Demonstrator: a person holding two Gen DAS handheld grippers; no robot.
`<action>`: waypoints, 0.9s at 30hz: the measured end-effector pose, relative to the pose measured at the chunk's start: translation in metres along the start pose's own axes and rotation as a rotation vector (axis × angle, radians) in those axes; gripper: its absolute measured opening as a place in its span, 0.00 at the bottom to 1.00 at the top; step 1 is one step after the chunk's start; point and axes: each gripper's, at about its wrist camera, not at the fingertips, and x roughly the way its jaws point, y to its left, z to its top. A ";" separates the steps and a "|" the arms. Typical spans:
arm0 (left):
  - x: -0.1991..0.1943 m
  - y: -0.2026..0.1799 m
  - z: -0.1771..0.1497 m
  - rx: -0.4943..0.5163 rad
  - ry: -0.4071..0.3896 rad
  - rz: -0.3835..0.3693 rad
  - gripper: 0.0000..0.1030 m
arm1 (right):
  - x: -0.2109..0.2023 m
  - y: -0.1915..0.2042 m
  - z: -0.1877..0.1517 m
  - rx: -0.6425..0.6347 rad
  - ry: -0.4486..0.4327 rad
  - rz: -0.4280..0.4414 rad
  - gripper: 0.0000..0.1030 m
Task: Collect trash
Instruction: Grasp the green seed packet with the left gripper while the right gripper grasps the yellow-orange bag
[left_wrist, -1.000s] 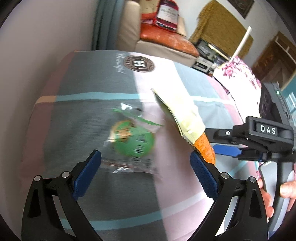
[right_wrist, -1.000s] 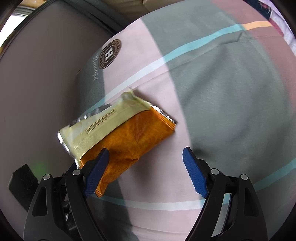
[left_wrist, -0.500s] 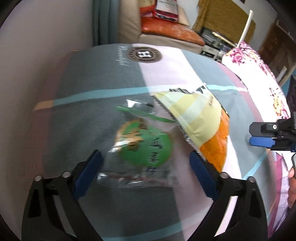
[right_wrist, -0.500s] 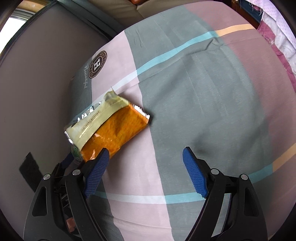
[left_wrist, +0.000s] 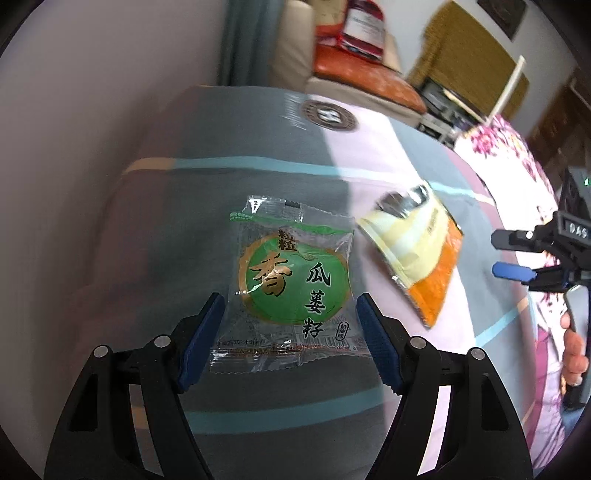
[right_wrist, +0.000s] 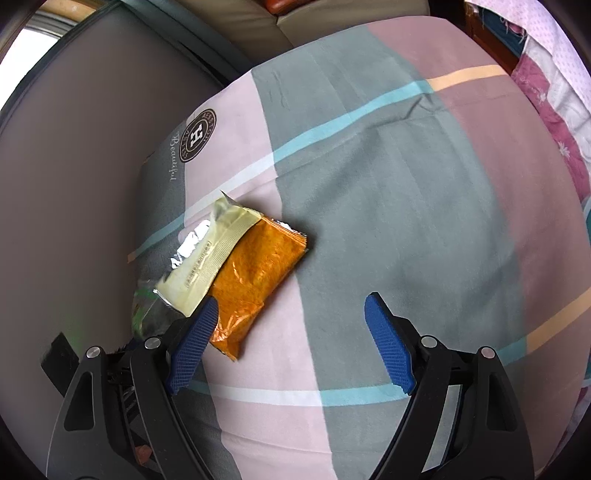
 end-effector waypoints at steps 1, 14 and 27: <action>-0.003 0.004 0.001 -0.008 -0.005 -0.001 0.72 | 0.003 0.003 0.002 -0.001 0.001 -0.001 0.75; 0.004 0.017 0.014 -0.025 -0.014 -0.034 0.72 | 0.042 0.036 0.011 -0.013 -0.032 -0.013 0.76; 0.028 -0.030 0.009 0.088 0.051 -0.097 0.72 | 0.044 0.043 0.006 -0.069 -0.085 -0.002 0.57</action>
